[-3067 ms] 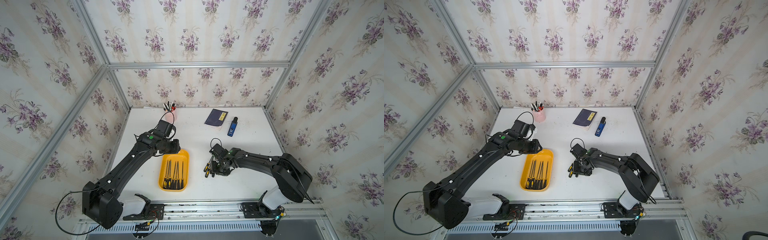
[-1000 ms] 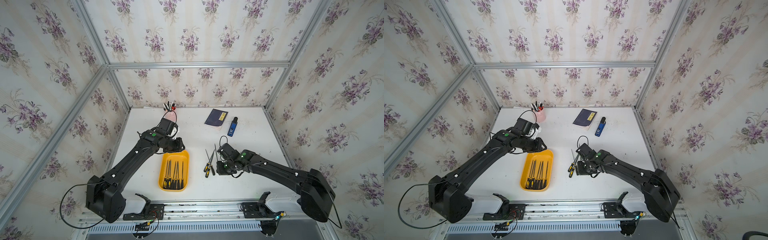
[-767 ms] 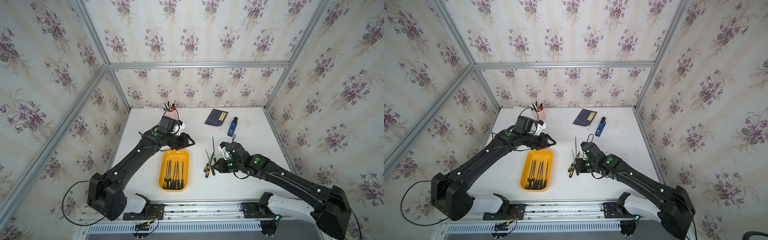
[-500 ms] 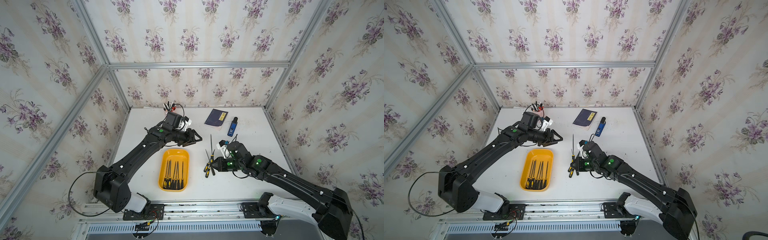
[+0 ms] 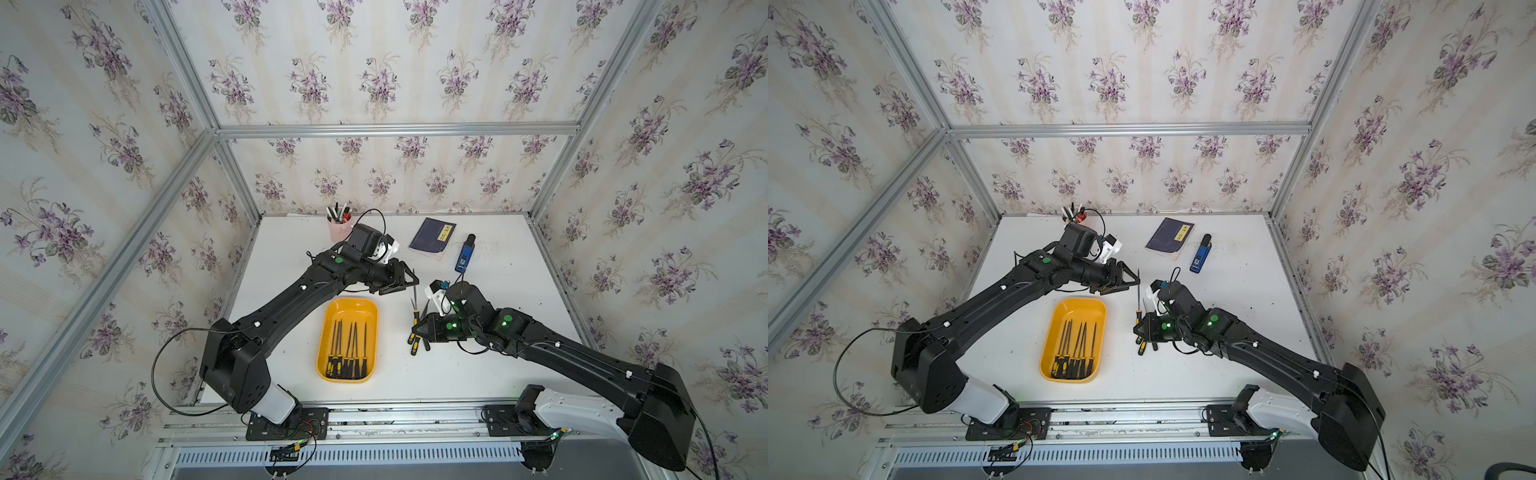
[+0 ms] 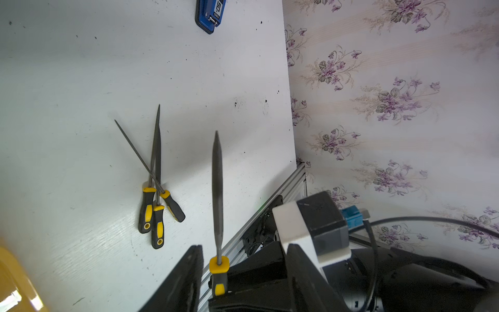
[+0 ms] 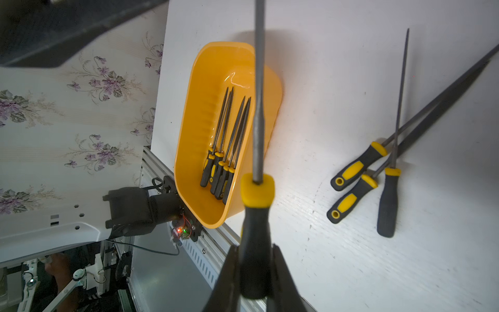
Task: Put the file tool into the storage box
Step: Pick up the file tool from the center of the board.
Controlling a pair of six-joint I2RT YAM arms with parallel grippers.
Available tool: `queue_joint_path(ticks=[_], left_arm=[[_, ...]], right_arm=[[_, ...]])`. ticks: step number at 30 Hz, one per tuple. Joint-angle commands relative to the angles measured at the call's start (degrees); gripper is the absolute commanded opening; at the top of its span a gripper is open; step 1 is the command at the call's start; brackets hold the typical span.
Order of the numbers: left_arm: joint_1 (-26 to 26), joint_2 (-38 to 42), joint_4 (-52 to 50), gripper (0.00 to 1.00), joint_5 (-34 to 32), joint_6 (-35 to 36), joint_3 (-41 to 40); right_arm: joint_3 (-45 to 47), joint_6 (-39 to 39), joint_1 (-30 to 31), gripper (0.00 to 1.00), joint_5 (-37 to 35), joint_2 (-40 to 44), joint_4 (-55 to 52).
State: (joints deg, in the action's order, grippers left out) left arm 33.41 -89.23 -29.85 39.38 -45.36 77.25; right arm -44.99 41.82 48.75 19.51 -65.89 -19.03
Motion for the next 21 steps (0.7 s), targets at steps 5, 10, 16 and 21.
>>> queue_joint_path(ticks=[5,10,16,21], left_arm=[[0.3,-2.7,-1.7,0.53,-3.1,0.7,2.1],[0.3,-5.0,-3.1,0.47,-4.7,0.8,3.9],[0.5,-7.5,-4.9,0.4,-6.1,2.1,6.3],[0.6,-8.5,-7.1,0.29,-7.8,3.3,7.3]], right_arm=[[-0.5,-0.2,0.7,0.0,0.6,-0.5,2.1],[-0.6,-0.1,1.1,0.0,1.0,-0.8,2.5],[-0.5,0.0,1.4,0.0,1.7,-1.9,3.2],[-0.5,-0.3,1.5,0.0,2.0,-2.5,3.4]])
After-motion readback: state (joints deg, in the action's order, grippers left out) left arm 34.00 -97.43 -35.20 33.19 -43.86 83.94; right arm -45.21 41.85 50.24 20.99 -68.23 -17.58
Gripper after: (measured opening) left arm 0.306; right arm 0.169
